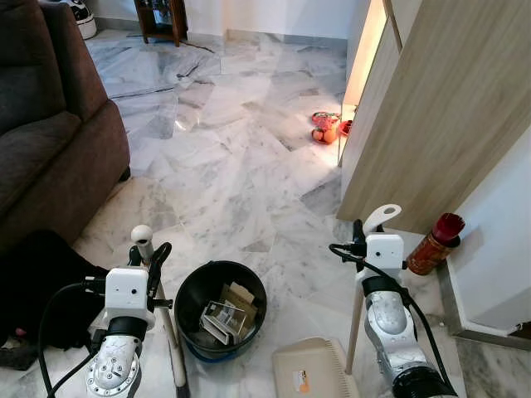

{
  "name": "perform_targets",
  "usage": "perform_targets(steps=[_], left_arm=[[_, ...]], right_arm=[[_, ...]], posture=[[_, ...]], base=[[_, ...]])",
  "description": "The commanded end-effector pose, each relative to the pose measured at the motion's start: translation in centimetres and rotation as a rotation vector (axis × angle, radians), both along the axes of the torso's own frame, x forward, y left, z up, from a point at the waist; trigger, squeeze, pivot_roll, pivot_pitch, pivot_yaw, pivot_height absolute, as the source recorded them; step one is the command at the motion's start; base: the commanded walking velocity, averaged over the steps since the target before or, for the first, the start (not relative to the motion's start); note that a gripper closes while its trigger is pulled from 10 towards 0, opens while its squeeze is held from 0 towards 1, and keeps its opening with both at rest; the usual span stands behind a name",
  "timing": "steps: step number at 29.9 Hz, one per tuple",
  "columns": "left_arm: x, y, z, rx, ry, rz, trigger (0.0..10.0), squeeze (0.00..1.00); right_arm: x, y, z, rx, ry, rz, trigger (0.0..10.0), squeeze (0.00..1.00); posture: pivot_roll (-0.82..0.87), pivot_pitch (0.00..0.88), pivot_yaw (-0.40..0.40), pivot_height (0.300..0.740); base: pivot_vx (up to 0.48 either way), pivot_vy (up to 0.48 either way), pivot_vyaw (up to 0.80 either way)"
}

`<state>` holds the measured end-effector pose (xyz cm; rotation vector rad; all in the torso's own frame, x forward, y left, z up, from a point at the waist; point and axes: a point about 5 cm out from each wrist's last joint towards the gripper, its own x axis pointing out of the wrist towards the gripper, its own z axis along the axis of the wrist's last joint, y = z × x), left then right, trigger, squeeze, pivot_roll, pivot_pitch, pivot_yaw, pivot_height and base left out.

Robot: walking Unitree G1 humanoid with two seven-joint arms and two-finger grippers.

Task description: Sweep floor

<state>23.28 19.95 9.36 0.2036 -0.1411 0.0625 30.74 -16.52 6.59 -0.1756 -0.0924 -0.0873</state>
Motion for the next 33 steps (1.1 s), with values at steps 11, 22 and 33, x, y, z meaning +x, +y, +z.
perform_targets(steps=[11,22,33], left_arm=[[0.0,-0.09,0.31,0.018,-0.009,-0.019,10.0,0.0],[0.02,-0.12,0.22,0.019,-0.009,-0.02,10.0,0.0],[0.2,0.0,0.35,0.021,-0.016,-0.014,10.0,0.0]], right_arm=[[0.01,0.23,0.14,0.003,-0.015,0.013,10.0,0.0],[0.24,0.43,0.29,0.004,-0.018,0.027,10.0,0.0],[0.29,0.4,0.28,0.004,-0.019,0.031,10.0,0.0]], posture=[[0.16,0.096,-0.017,0.74],[0.16,0.074,-0.019,0.74],[0.16,0.078,-0.021,0.74]], base=[[-0.249,0.0,0.0],[-0.261,0.0,0.0],[-0.262,0.0,0.0]])
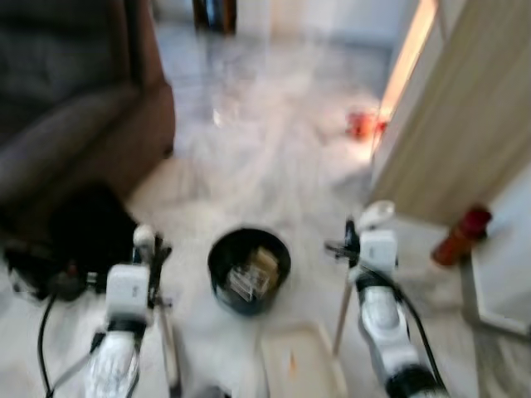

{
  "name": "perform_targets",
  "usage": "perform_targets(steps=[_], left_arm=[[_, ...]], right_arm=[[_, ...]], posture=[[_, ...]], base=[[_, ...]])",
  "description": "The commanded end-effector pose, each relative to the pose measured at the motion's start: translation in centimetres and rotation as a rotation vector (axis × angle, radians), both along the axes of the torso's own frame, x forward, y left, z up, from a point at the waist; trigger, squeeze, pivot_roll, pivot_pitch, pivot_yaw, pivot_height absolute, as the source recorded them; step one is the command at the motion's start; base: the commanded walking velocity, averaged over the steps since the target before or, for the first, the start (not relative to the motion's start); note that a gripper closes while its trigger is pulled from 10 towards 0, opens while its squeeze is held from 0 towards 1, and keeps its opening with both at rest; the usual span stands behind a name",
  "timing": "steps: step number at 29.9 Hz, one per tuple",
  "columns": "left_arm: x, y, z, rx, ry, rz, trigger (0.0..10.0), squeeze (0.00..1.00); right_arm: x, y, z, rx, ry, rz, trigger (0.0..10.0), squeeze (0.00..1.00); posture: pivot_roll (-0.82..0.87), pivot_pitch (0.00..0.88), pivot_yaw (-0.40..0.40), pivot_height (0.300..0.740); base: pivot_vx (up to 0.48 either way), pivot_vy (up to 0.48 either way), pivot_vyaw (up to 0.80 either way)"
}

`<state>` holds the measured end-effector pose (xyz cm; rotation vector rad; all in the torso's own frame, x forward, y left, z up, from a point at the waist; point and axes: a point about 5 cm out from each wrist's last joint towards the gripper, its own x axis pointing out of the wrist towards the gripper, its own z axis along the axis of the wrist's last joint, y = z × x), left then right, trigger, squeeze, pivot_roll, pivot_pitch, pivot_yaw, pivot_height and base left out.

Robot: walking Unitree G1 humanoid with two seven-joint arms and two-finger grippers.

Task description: Sweep floor

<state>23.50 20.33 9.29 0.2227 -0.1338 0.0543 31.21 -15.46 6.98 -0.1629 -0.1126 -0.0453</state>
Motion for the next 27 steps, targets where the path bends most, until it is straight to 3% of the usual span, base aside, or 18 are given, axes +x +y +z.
perform_targets(steps=[1,13,27], left_arm=[[-0.03,-0.39,0.42,0.0,-0.025,-0.008,10.0,0.0],[0.03,-0.68,0.37,-0.009,-0.026,-0.01,10.0,0.0],[0.18,-0.65,0.29,-0.008,-0.019,-0.013,10.0,0.0]], right_arm=[[-0.17,-0.65,-0.13,-0.006,-0.001,-0.012,10.0,0.0],[-0.14,-0.76,-0.4,0.013,0.025,-0.007,10.0,0.0],[-0.21,-0.81,-0.63,0.016,0.039,-0.01,10.0,0.0]], posture=[[0.16,0.081,-0.022,0.74],[0.16,0.09,-0.027,0.74],[0.16,0.097,-0.022,0.74]], base=[[-0.259,0.0,0.0],[-0.214,0.0,0.0],[0.0,0.0,-0.8]])
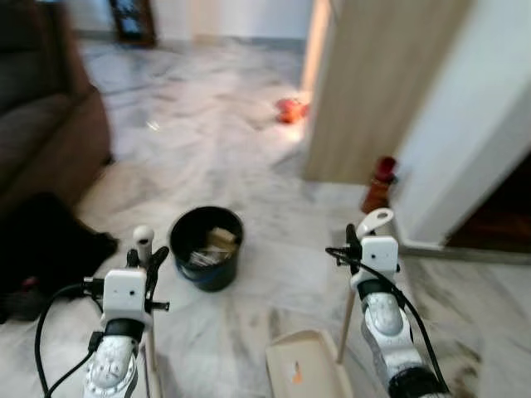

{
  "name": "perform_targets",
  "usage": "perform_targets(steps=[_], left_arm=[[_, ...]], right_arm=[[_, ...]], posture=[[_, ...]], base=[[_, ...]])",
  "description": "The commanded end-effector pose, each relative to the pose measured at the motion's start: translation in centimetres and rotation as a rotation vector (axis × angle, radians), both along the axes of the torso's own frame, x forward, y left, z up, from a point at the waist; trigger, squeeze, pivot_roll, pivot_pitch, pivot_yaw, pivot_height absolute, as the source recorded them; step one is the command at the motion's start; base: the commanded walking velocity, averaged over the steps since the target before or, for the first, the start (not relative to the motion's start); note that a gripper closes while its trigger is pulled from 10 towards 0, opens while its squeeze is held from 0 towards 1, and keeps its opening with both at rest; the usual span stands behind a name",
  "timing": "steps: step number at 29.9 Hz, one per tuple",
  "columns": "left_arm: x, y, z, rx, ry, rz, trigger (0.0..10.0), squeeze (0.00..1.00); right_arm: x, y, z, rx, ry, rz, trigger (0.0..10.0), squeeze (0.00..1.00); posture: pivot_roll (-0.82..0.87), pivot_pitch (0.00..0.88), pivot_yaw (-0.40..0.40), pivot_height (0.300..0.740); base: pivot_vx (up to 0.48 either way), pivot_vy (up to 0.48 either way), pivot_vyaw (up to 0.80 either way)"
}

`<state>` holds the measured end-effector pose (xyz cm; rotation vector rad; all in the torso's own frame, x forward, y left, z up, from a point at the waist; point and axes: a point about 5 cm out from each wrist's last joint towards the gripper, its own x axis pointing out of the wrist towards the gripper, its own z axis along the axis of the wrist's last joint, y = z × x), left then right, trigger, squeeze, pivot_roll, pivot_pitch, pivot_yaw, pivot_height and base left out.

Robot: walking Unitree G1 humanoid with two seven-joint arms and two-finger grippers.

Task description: Sweep floor

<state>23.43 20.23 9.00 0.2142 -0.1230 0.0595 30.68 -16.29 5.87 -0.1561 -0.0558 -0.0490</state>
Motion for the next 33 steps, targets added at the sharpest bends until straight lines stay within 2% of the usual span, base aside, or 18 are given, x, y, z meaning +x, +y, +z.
perform_targets(steps=[1,33], left_arm=[[0.28,-0.54,0.6,0.001,-0.03,-0.018,10.0,0.0],[0.9,-0.97,0.61,0.013,-0.022,-0.03,10.0,0.0]], right_arm=[[0.32,0.04,0.46,0.008,-0.017,-0.001,10.0,0.0],[0.52,-0.11,0.68,-0.001,-0.024,-0.022,10.0,0.0]], posture=[[0.16,0.097,-0.022,0.74],[0.15,0.102,-0.018,0.74]], base=[[0.0,0.0,-0.8],[0.0,0.0,-0.8]])
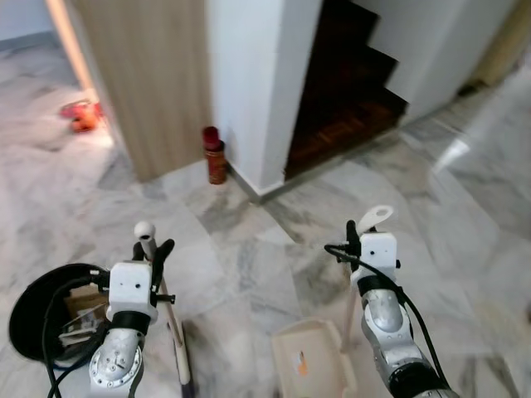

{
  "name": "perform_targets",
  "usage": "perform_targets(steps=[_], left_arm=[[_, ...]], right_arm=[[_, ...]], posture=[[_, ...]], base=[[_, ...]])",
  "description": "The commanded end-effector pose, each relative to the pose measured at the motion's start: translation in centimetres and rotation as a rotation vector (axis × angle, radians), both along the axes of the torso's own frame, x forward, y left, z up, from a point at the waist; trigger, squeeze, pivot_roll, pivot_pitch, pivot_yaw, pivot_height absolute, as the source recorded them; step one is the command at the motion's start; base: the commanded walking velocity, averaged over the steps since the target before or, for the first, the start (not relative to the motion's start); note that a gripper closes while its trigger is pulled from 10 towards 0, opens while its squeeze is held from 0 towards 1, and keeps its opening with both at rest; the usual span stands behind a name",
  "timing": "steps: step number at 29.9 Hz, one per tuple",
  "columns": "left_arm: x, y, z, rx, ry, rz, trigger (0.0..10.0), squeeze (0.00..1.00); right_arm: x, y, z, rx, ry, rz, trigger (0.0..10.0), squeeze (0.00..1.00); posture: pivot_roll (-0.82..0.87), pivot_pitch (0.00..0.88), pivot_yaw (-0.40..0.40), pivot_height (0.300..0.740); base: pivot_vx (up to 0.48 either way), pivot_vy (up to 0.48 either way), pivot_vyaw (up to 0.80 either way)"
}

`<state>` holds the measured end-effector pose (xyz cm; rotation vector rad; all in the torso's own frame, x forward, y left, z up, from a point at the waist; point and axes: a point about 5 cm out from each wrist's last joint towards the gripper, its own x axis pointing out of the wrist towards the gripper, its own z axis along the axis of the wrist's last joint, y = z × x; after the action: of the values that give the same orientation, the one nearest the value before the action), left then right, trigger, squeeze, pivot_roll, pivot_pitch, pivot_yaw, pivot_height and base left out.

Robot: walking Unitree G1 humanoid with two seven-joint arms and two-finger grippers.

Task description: Sweep floor

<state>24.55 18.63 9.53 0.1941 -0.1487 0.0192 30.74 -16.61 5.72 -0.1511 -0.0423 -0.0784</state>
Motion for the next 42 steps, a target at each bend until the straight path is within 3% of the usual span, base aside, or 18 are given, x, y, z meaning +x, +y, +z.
perform_targets(steps=[1,21,30,42], left_arm=[[-0.2,0.7,0.1,0.031,-0.001,0.013,10.0,0.0],[1.9,1.3,1.1,0.061,-0.012,-0.043,10.0,0.0],[3.1,0.3,1.3,0.046,-0.029,-0.083,10.0,0.0],[3.4,-0.2,0.7,0.007,-0.009,-0.107,10.0,0.0]], right_arm=[[0.5,0.2,0.8,-0.008,-0.034,0.008,10.0,0.0],[0.2,0.6,0.6,0.009,-0.042,-0.051,10.0,0.0],[0.3,0.2,0.9,0.009,-0.058,-0.07,10.0,0.0],[0.5,-0.2,1.3,0.003,-0.074,-0.084,10.0,0.0]], posture=[[0.15,0.101,-0.017,0.74],[0.14,0.034,0.057,0.74],[0.12,0.018,0.057,0.74],[0.1,0.0,0.045,0.74]], base=[[0.0,0.0,-0.8],[0.0,0.0,-0.8],[0.0,0.0,-0.79],[0.0,0.0,-0.79]])
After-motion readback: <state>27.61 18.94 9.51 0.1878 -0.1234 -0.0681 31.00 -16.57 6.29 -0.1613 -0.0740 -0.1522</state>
